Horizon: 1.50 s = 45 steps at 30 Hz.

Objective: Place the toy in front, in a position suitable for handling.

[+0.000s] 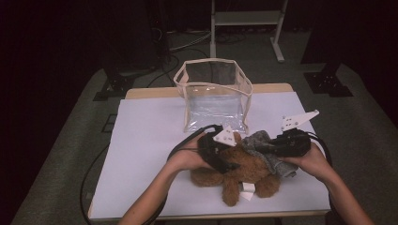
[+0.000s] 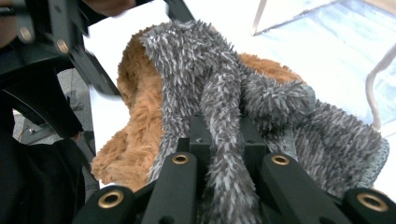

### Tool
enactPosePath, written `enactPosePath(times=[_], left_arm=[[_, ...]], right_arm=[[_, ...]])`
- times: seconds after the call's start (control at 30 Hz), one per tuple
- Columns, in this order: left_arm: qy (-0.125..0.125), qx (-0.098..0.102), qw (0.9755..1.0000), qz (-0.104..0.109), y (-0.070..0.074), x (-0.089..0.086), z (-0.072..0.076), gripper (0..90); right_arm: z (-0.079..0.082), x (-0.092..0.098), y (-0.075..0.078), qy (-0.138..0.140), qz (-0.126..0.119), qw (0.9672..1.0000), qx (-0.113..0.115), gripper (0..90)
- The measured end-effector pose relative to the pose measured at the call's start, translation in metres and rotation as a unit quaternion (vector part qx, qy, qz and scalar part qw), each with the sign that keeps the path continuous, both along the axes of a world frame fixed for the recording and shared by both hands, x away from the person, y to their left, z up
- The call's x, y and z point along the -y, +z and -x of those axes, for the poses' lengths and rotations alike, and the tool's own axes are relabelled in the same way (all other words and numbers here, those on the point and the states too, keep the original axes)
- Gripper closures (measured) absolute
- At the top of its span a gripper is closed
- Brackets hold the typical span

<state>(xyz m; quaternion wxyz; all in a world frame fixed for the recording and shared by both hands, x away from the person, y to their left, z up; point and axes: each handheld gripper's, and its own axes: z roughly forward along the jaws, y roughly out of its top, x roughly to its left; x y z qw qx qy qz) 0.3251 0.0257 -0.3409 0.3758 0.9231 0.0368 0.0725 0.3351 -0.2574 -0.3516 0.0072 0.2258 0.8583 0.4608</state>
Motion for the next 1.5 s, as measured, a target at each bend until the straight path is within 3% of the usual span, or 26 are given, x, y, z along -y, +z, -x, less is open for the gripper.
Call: enactPosePath(times=[0.13, 0.27, 0.47, 0.63, 0.7, 0.77, 0.9, 1.0, 1.13, 1.27, 1.37, 1.5], left_arm=[[0.026, -0.003, 0.9996, -0.005, -0.008, -0.029, 0.0, 32.0], [0.032, -0.012, 0.9994, -0.001, -0.023, -0.035, -0.001, 36.2], [0.025, -0.008, 0.9996, 0.01, -0.025, -0.028, -0.002, 38.0], [0.028, -0.004, 0.9993, 0.024, -0.021, -0.04, 0.0, 33.7], [0.04, -0.002, 0.9987, 0.031, -0.02, -0.049, 0.001, 27.8], [0.049, -0.001, 0.998, 0.04, -0.02, -0.06, 0.002, 27.7], [0.057, -0.02, 0.9966, 0.056, -0.029, -0.075, 0.002, 29.9], [0.051, -0.04, 0.9953, 0.072, -0.042, -0.075, 0.002, 36.1], [0.051, -0.049, 0.9929, 0.096, -0.05, -0.073, 0.001, 45.1], [0.044, -0.05, 0.9931, 0.096, -0.052, -0.066, 0.001, 46.6], [0.04, -0.045, 0.994, 0.091, -0.051, -0.057, 0.0, 46.6], [0.037, -0.037, 0.9953, 0.082, -0.05, -0.047, -0.002, 45.9]], right_arm=[[-0.002, 0.003, -0.004, -0.004, 0.006, 1.0, -0.006, 80.0], [-0.002, -0.003, 0.007, -0.001, 0.008, 1.0, 0.004, 80.0], [-0.002, -0.044, 0.033, 0.04, 0.03, 0.9981, 0.037, 79.9], [-0.007, -0.071, 0.02, 0.066, 0.075, 0.9944, 0.037, 80.0], [-0.009, -0.067, 0.012, 0.063, 0.082, 0.9941, 0.033, 80.1], [-0.009, -0.056, 0.006, 0.053, 0.084, 0.9948, 0.026, 80.2], [-0.008, -0.03, -0.006, 0.04, 0.058, 0.9975, 0.003, 80.5], [-0.005, -0.024, -0.008, 0.037, 0.054, 0.9979, 0.003, 80.5], [-0.006, -0.03, -0.004, 0.038, 0.075, 0.9964, 0.006, 80.5], [-0.004, -0.045, 0.011, 0.04, 0.103, 0.9933, 0.033, 80.5], [0.0, -0.064, 0.018, 0.063, 0.104, 0.9916, 0.042, 80.4], [0.004, -0.086, 0.016, 0.085, 0.101, 0.9901, 0.048, 80.4]])
